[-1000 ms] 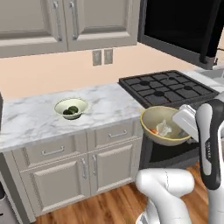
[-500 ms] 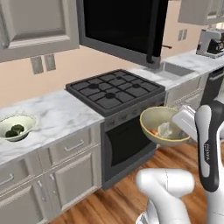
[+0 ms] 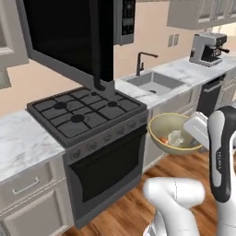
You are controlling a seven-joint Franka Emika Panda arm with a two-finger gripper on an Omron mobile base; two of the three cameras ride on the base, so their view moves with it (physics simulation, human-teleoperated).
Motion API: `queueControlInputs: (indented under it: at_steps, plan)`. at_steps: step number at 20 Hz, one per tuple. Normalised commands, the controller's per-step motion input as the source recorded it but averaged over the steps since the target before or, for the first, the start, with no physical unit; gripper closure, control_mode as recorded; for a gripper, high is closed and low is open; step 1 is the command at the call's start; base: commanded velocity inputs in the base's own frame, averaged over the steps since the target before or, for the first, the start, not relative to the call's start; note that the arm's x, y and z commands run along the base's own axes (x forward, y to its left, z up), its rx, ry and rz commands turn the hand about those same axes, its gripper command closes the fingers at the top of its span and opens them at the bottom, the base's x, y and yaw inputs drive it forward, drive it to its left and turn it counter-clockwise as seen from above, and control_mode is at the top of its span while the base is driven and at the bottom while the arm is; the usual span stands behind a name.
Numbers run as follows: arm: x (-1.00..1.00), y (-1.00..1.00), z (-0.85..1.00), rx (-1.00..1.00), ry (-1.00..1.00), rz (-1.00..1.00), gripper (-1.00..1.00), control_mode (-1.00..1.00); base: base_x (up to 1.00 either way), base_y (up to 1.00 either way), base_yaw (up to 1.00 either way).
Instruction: Place the bowl containing the garlic and shrimp in the microwave. Close the microwave door and press the start button to microwave the meal.
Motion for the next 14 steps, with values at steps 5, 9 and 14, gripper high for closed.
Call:
queueControlInputs:
  at_steps: [5,9,14]
  plan:
    - [0.00,0.00,0.00,0.00,0.00,0.00,1.00,1.00,0.69,-0.52,0.45]
    - [0.00,0.00,0.00,0.00,0.00,0.00,1.00,1.00,0.56,-0.53,0.50]
    - [0.00,0.00,0.00,0.00,0.00,0.00,1.00,1.00,0.51,-0.47,0.52]
